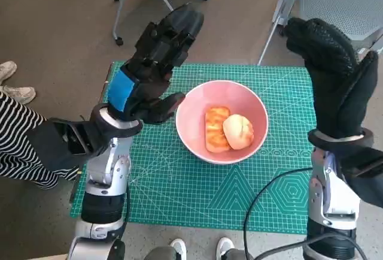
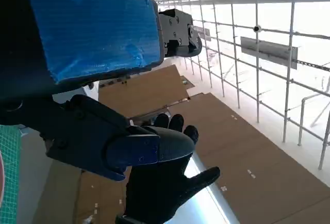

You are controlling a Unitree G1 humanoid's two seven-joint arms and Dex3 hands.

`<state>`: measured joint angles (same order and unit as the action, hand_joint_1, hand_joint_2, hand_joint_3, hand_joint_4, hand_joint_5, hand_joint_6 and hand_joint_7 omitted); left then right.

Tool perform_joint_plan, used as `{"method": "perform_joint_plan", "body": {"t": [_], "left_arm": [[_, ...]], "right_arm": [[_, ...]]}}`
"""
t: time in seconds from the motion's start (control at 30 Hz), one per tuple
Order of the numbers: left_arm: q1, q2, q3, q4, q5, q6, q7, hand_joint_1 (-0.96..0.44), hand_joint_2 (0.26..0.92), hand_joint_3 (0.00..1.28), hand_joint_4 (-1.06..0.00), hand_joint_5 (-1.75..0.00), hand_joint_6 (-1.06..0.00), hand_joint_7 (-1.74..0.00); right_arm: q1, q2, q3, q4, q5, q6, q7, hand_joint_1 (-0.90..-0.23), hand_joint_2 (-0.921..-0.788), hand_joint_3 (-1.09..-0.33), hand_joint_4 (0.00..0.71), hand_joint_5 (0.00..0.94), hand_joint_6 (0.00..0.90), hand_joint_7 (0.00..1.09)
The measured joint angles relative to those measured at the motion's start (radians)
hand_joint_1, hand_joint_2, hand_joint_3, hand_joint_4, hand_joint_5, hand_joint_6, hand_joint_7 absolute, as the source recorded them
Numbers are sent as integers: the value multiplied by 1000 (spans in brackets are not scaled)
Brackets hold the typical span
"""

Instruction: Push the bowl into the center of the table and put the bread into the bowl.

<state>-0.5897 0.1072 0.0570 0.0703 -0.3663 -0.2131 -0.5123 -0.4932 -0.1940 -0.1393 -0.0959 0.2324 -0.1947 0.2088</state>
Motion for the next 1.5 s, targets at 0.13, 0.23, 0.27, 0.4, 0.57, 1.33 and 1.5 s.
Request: {"method": "perform_joint_plan", "body": {"t": [0.13,0.23,0.27,0.4,0.57,1.33,1.5], "left_arm": [[1,0,-1,-3,0,8,1,-591,903,420,0,-57,1,-400],[3,-1,-1,-3,0,10,3,-591,902,419,0,-59,1,-399],[4,-1,-1,-3,0,10,4,-591,902,419,0,-60,1,-399],[5,-1,-1,-4,0,10,7,-591,901,420,0,-63,1,-399],[6,-1,-1,-4,0,10,7,-578,896,423,1,-68,1,-409],[6,-1,-1,-4,4,10,8,-574,888,437,1,-84,1,-414],[6,-2,-1,-4,5,10,9,-575,887,440,1,-83,1,-415]], "right_arm": [[1,1,0,-1,0,3,0,-695,-921,-659,218,0,95,560],[2,1,0,-1,1,4,0,-697,-921,-652,218,0,96,561],[2,1,0,-1,1,4,0,-697,-921,-651,218,0,96,561],[2,1,0,-1,1,5,0,-697,-921,-649,218,0,96,561],[2,1,0,-1,2,5,0,-698,-921,-643,217,0,100,563],[2,2,-2,2,8,5,3,-694,-921,-641,216,0,106,563],[2,2,-4,4,8,5,6,-695,-921,-641,215,0,106,562]]}}
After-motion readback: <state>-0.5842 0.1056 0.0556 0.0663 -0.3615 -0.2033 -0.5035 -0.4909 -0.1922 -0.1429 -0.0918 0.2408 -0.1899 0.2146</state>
